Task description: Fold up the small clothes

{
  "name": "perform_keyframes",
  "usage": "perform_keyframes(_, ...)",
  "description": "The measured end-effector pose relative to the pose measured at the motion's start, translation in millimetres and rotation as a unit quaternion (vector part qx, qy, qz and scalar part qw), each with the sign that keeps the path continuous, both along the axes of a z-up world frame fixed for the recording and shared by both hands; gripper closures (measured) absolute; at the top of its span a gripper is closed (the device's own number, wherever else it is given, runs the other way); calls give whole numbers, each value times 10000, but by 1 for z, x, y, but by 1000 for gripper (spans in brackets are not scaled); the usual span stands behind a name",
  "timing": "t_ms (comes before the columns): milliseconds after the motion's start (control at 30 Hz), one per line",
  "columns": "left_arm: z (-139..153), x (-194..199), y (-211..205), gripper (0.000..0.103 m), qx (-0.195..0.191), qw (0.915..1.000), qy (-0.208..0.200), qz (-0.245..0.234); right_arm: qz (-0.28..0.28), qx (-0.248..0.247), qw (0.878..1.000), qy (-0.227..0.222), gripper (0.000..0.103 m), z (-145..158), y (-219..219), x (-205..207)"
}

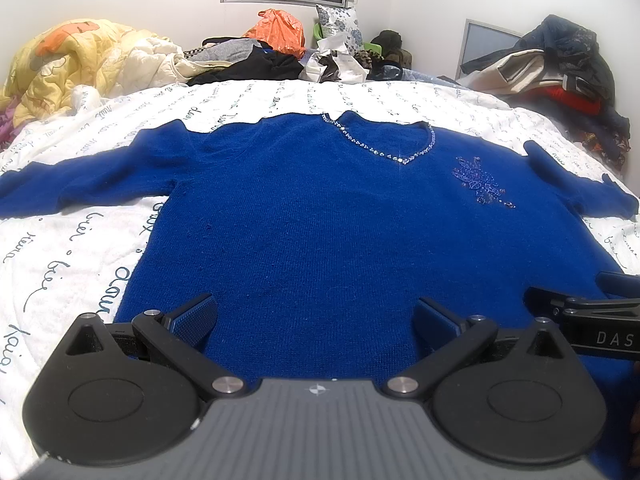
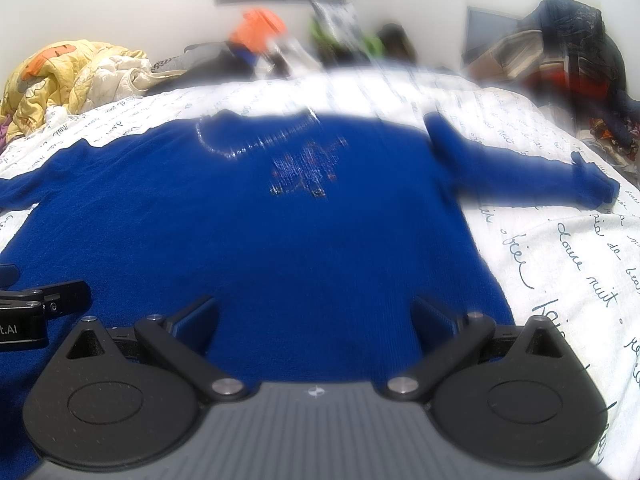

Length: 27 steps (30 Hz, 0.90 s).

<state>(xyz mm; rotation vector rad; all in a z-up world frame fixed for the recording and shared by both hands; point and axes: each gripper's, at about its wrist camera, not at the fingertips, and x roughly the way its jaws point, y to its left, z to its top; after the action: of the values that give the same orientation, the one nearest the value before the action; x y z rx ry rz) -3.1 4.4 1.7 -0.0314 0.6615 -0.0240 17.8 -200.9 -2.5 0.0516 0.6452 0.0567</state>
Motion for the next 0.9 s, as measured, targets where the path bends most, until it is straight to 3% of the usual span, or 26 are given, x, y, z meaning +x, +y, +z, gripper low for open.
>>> perform_keyframes(900,-1,0,-2,0,95,9999,31,-8,118,-38,9998,129,0,3,-2,-1)
